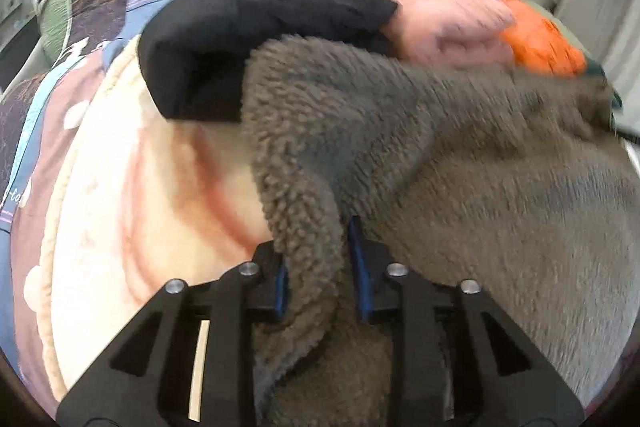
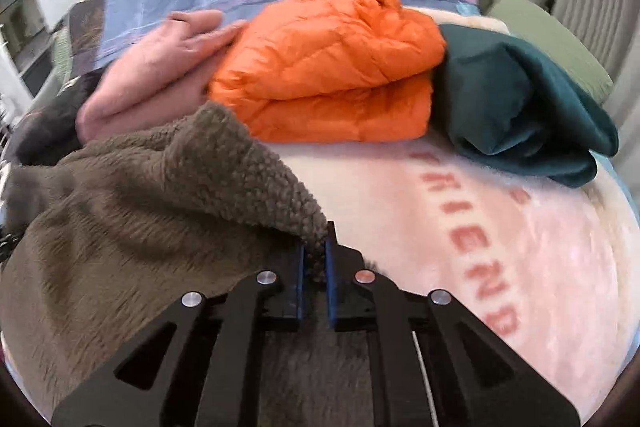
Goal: Fold large clothes
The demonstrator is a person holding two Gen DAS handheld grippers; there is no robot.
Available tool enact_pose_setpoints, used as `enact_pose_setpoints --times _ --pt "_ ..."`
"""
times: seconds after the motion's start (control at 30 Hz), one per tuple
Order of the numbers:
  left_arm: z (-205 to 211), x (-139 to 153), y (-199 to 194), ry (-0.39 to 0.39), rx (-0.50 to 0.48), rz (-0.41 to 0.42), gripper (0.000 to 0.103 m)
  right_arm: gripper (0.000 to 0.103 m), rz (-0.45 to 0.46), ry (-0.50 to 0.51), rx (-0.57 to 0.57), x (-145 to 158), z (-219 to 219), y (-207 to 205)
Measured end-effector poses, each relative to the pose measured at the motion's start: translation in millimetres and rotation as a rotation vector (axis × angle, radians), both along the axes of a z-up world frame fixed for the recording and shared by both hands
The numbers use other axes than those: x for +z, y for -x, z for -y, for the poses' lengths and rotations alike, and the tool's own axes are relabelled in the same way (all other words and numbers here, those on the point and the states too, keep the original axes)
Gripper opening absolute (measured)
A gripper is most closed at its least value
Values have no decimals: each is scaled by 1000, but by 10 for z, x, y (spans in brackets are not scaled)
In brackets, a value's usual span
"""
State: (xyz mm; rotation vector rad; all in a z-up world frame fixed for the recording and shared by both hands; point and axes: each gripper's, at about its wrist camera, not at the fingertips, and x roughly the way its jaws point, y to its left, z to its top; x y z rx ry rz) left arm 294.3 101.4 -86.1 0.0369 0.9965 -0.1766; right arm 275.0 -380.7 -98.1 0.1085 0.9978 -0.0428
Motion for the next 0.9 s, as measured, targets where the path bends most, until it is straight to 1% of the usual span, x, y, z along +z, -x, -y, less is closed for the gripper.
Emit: enact_pose_setpoints --times 0.03,0.07,0.1,0.13,0.17,0.2,0.23,0.27,0.3,0.37,0.4,0.43,0.47,0.5,0.53,0.57,0.6,0.67,0.77,0.8,0.87,0.9 --pt "-69 27 -154 -30 76 25 51 15 -30 -7 -29 -68 52 -91" --pt "-96 37 -210 -71 126 46 57 18 -61 -18 -61 -136 102 -154" --pt "-120 44 -253 -93 160 54 57 27 -78 -40 -108 -169 147 -163" --pt "-215 79 -233 -82 179 53 57 34 -62 -52 -132 -129 172 -110" --pt "-254 150 -185 -52 193 72 55 37 -18 -36 -142 -26 180 1" --pt "-253 211 -136 -52 195 98 50 39 27 -9 -148 63 164 82" --pt "-214 326 -41 -67 182 144 48 39 82 18 -144 175 126 186" --pt "-161 405 12 -69 158 172 39 39 125 25 -129 278 74 259" --pt "-46 512 62 -50 117 194 30 39 170 -8 -88 402 -18 332" --pt "206 640 98 -5 47 200 29 39 216 -87 6 539 -204 423" --pt "362 680 114 14 3 199 29 40 228 -103 73 574 -387 433" --pt "507 674 123 19 -38 193 29 44 225 -73 118 554 -541 427" --pt "674 620 133 6 -81 180 30 47 217 -19 151 493 -686 419" --pt "808 522 106 -23 -110 166 34 53 186 70 171 305 -835 349" --pt "944 336 55 -69 -128 130 39 56 86 139 168 -17 -917 214" --pt "1098 -39 -14 -154 -140 26 46 57 -19 119 177 -351 -923 84" --pt "1159 -315 -55 -178 -153 -37 46 58 -14 89 172 -419 -871 102" --pt "1110 -256 -1 -146 -137 0 46 57 30 43 152 -317 -779 147" --pt "1022 -253 68 -93 -126 0 46 58 48 71 160 -326 -825 199" --pt "1005 -247 80 -86 -124 -2 46 58 50 77 160 -321 -832 198" --pt "1017 -243 104 -99 -126 4 46 58 51 81 161 -332 -895 278" --pt "939 -215 100 -98 -129 6 46 59 56 77 161 -330 -897 304"
